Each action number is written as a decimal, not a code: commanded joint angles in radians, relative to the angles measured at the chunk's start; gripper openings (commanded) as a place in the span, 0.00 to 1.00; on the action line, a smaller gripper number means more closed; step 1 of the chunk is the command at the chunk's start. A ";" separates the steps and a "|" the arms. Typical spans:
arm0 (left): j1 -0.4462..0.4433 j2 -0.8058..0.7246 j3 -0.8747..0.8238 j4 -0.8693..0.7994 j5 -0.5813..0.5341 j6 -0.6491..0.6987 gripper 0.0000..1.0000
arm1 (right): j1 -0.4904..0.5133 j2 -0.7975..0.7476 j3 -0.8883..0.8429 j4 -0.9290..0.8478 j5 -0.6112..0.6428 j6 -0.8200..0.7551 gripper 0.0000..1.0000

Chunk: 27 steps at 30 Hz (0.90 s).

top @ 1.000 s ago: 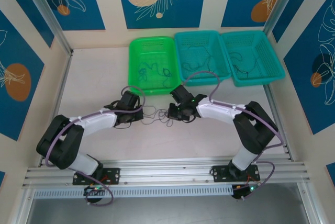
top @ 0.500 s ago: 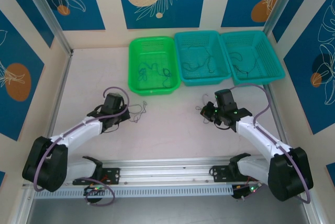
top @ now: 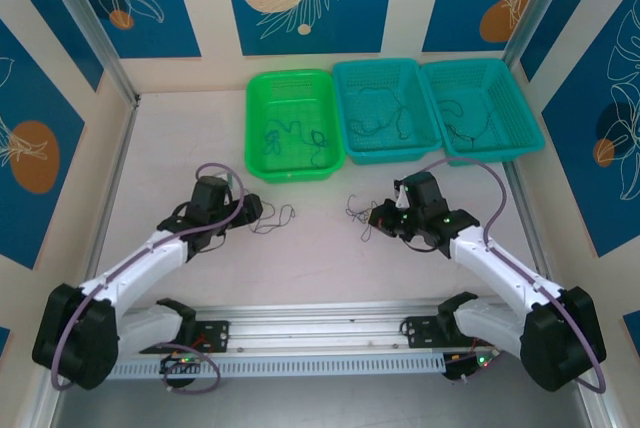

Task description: Untangle the cables

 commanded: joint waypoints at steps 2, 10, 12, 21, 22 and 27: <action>-0.064 -0.090 0.014 0.076 0.078 0.077 0.83 | 0.030 0.037 0.046 0.016 -0.062 -0.046 0.00; -0.312 -0.007 0.055 0.319 0.268 0.180 0.84 | 0.060 0.070 0.100 0.006 -0.056 -0.037 0.00; -0.354 0.030 0.074 0.351 0.302 0.213 0.84 | 0.059 0.061 0.118 -0.010 -0.055 -0.038 0.00; -0.496 0.087 0.149 0.378 0.325 0.357 0.89 | -0.044 -0.041 0.234 -0.080 0.003 -0.027 0.00; -0.503 0.083 0.153 0.381 0.324 0.366 0.89 | -0.071 -0.048 0.254 -0.087 0.019 -0.033 0.00; -0.519 0.050 0.156 0.402 0.321 0.393 0.91 | -0.223 -0.045 0.360 -0.075 0.066 -0.058 0.00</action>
